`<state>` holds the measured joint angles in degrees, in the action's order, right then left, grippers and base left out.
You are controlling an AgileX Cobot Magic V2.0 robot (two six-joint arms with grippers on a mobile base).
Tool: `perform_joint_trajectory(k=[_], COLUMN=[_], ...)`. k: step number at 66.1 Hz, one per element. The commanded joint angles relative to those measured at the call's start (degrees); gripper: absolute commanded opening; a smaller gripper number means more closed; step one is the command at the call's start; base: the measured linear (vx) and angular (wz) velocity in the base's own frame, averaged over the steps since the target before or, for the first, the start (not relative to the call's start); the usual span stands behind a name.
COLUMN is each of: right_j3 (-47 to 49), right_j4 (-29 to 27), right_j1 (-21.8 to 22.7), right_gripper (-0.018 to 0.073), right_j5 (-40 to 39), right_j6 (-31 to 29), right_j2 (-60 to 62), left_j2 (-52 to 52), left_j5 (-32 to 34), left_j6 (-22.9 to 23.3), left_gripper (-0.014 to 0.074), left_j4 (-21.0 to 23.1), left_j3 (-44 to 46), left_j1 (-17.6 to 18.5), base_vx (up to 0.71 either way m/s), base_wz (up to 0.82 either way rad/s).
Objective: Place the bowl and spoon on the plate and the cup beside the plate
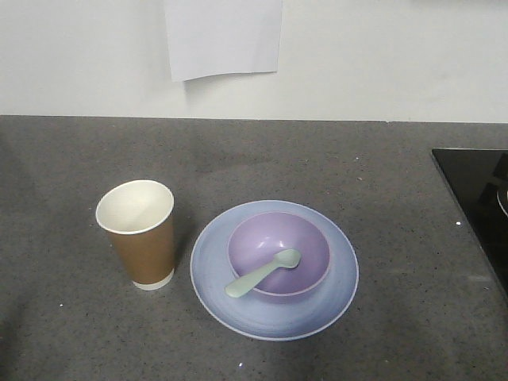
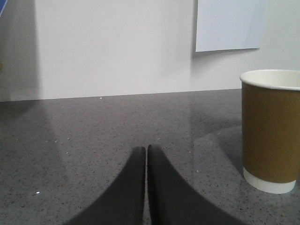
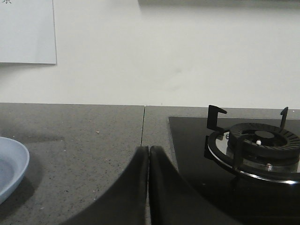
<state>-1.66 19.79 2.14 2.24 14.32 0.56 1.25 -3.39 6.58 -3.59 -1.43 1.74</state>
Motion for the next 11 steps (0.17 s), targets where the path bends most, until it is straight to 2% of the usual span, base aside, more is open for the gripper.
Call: perform_joint_trajectory(k=[1, 11], right_j3=[-0.8, -0.8], right_j4=[0.47, 0.47], right_j1=[0.3, 0.3], right_gripper=[-0.0002, -0.0002], right_j5=[-4.48, -4.28], right_j6=[-0.19, -0.19], right_j2=[0.63, 0.63], left_j2=[0.55, 0.55], left_j5=[3.86, 3.86], left_j6=[0.69, 0.69], left_gripper=[-0.0007, -0.0007], left_j4=[0.39, 0.39], left_j3=[-1.73, -1.73], left_j1=[0.02, 0.02], base_vx=[0.0, 0.0], base_wz=[0.0, 0.0])
